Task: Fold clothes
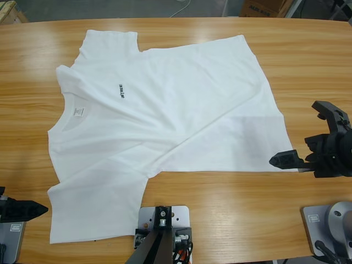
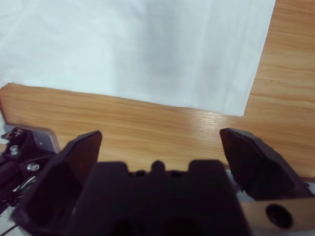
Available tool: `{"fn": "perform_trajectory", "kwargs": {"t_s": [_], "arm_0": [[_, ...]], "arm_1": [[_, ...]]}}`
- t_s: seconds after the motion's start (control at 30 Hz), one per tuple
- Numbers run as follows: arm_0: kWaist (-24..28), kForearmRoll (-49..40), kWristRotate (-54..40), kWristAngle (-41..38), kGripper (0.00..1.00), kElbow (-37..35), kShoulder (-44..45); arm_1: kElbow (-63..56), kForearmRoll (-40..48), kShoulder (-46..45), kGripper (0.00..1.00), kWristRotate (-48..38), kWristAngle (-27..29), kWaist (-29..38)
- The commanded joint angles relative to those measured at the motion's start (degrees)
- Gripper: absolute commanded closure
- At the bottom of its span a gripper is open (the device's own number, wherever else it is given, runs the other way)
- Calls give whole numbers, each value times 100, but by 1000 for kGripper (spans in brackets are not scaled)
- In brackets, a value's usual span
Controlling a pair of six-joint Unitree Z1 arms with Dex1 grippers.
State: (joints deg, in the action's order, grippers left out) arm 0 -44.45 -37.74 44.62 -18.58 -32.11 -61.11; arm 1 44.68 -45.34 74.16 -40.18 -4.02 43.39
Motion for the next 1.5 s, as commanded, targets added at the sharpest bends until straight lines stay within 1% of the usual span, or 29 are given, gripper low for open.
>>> {"fn": "perform_trajectory", "kwargs": {"t_s": [0.03, 0.27, 0.43, 0.53, 0.7, 0.77, 0.83, 0.9, 0.93, 1.03, 1.13, 1.3, 1.4, 1.5], "arm_0": [[-61, 110, -120, 114, 0, 102, 177], [-64, 146, -113, 118, 0, 144, 68], [-64, 147, -52, 67, 2, 235, 170], [-64, 144, 286, -158, 4, 363, 235], [-152, 128, 1015, -294, 5, 643, 802], [-191, 197, 1049, -313, 4, 789, 757], [-194, 522, 1052, -287, 5, 984, 737], [-196, 940, 1066, -269, 5, 1088, 509], [-231, 1109, 1066, -267, 2, 1104, 249], [-518, 1652, 1063, -151, 0, 1128, -676], [-678, 2102, 1166, 70, 0, 1137, -1156], [-697, 2058, 1305, 575, 0, 1190, -913], [-706, 2076, 1303, 794, 0, 1163, -1038], [-706, 2121, 1289, 786, 0, 1068, -1437]], "arm_1": [[-170, 69, 110, 0, -86, -11, 55], [-179, 78, 117, 0, -86, -11, 55], [-182, 83, 94, 0, -74, -11, 55], [-188, 81, 64, 0, -69, -11, 55], [-189, 92, 53, 0, -51, -20, 55], [-196, 104, 55, 0, -43, -13, 55], [-196, 104, 55, 0, -43, -20, 55], [-196, 109, 52, 0, -43, -20, 55], [-202, 115, 53, 0, -43, -20, 55], [-205, 122, 37, 0, -43, -20, 55], [-212, 122, 29, 0, -43, -20, 55], [-214, 152, 27, 0, -43, -2, 55], [-214, 160, 29, 0, -43, -6, 55], [-214, 159, 29, 0, -43, -11, 55]]}}
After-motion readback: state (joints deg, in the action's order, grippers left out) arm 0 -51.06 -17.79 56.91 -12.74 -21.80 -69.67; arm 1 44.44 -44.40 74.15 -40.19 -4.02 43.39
